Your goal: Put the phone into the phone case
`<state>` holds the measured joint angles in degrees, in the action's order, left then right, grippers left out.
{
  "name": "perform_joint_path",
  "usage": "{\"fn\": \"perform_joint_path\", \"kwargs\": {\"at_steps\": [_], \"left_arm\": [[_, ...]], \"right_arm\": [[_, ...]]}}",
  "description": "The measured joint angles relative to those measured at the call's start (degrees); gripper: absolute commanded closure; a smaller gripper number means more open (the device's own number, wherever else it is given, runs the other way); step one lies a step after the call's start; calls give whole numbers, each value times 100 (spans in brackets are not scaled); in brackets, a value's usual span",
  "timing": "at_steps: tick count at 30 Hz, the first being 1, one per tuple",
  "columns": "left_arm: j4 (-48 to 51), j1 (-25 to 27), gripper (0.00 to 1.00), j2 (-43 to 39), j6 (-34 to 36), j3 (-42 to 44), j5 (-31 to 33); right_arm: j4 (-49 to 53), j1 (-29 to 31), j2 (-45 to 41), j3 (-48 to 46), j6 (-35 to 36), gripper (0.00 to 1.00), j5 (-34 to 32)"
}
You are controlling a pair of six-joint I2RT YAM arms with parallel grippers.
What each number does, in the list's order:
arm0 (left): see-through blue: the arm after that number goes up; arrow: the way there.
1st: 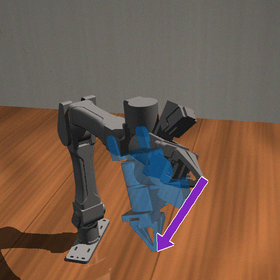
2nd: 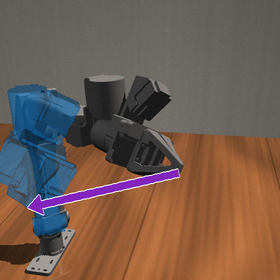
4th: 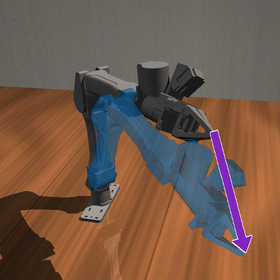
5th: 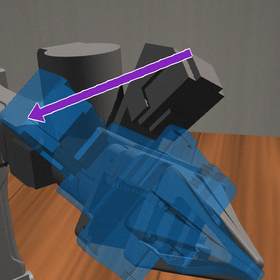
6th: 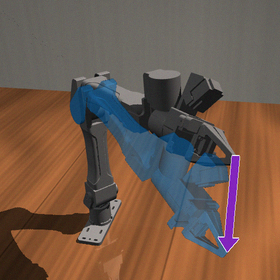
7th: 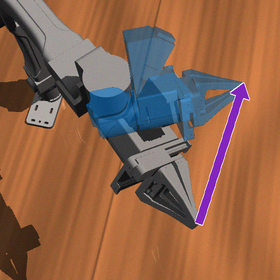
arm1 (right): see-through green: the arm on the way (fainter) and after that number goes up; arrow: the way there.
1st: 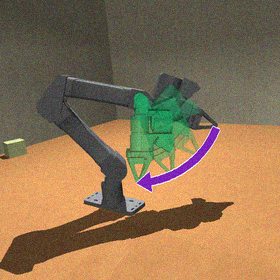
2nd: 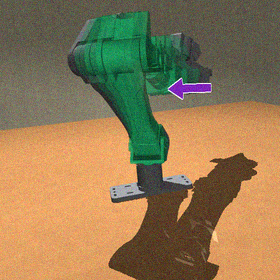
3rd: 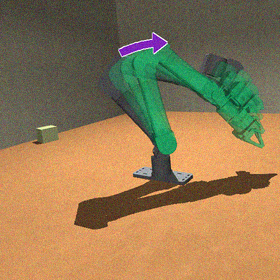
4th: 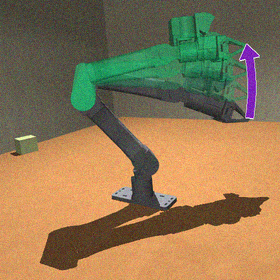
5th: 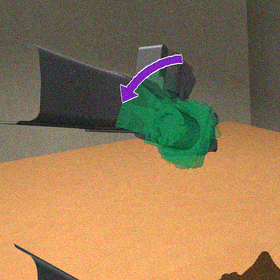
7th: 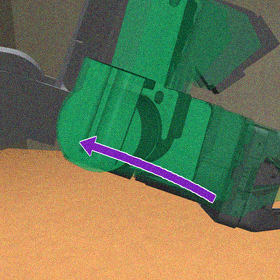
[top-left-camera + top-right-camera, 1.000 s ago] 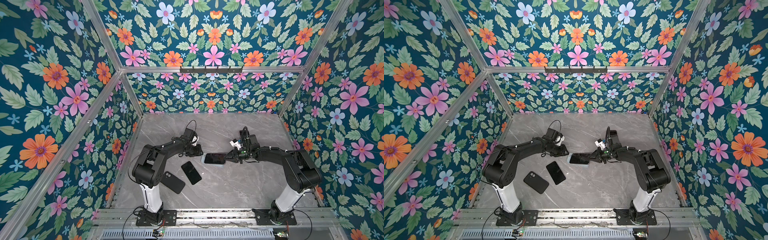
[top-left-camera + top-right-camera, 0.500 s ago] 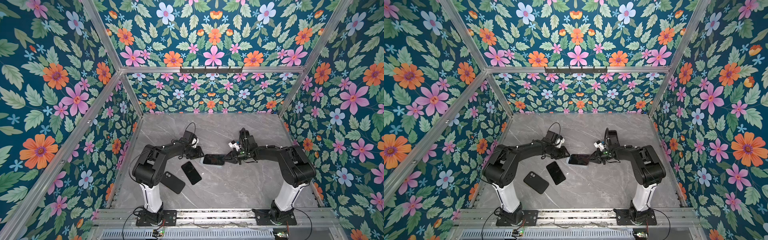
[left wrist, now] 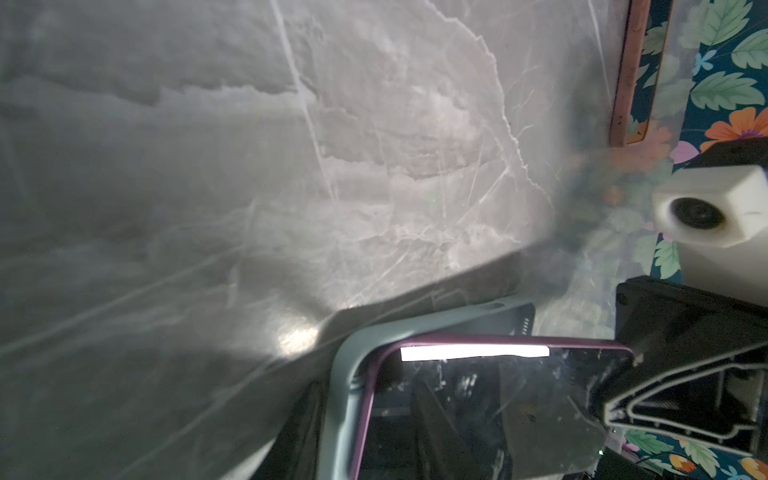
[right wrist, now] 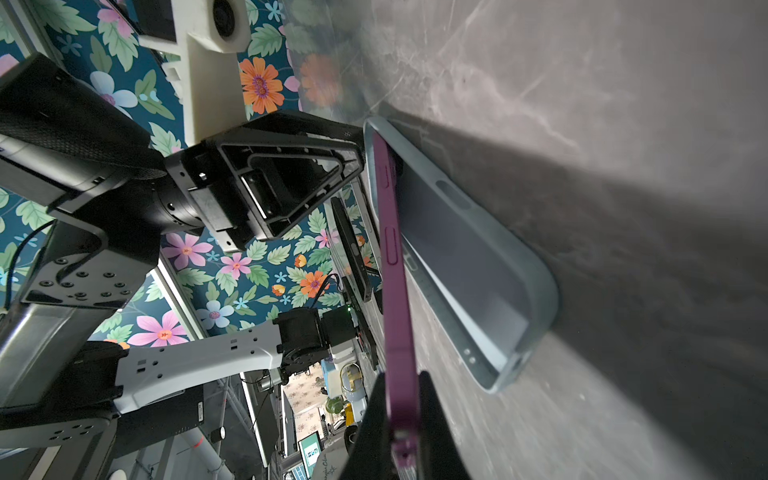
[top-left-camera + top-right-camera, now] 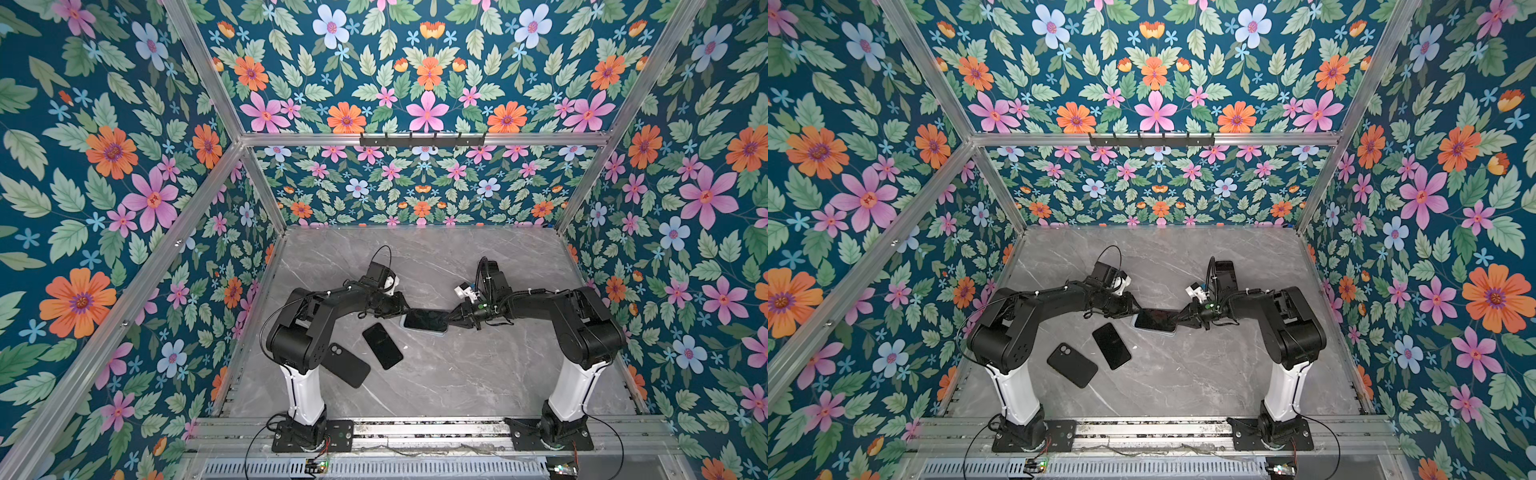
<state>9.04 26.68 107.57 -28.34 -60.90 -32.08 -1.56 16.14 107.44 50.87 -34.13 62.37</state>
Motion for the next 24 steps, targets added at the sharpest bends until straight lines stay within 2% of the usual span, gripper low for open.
{"fn": "perform_joint_path", "kwargs": {"at_steps": [13,24], "left_arm": [[-133,13,64,-2,-20,79,-39],[-459,55,65,-125,-166,341,7]], "right_arm": [[-243,116,129,-81,-103,100,-11],[-885,262,81,-511,-634,100,-273]]}}
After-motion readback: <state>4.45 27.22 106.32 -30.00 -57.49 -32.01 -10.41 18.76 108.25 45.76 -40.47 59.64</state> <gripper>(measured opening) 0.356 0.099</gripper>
